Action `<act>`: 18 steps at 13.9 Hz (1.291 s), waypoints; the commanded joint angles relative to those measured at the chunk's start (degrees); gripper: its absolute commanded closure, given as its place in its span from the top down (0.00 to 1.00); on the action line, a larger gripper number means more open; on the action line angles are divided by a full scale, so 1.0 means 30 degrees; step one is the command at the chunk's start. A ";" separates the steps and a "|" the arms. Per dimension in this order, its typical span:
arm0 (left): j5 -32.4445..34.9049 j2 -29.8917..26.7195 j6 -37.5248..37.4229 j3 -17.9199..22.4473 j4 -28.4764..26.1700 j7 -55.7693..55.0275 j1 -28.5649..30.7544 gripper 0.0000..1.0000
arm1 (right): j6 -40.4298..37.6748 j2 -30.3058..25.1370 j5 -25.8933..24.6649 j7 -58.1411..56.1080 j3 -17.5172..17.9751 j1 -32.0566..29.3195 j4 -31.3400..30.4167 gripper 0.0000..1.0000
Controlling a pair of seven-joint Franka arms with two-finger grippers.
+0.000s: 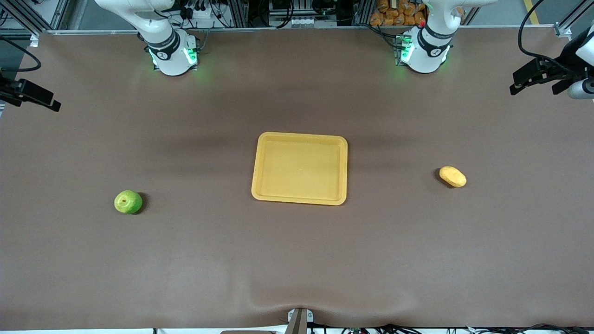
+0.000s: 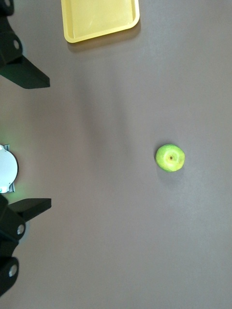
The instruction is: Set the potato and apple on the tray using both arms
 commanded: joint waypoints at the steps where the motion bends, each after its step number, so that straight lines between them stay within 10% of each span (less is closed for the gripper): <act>1: 0.0419 0.0159 -0.0700 -0.0134 0.0579 0.0023 -0.0003 1.00 | -0.0254 -0.0060 -0.0023 0.0014 0.0104 -0.0281 0.0327 1.00; 18: 0.0419 0.0363 -0.1022 -0.0193 0.0901 -0.0093 -0.0032 1.00 | -0.0284 0.0057 -0.0023 0.0044 0.0134 -0.0223 0.0327 1.00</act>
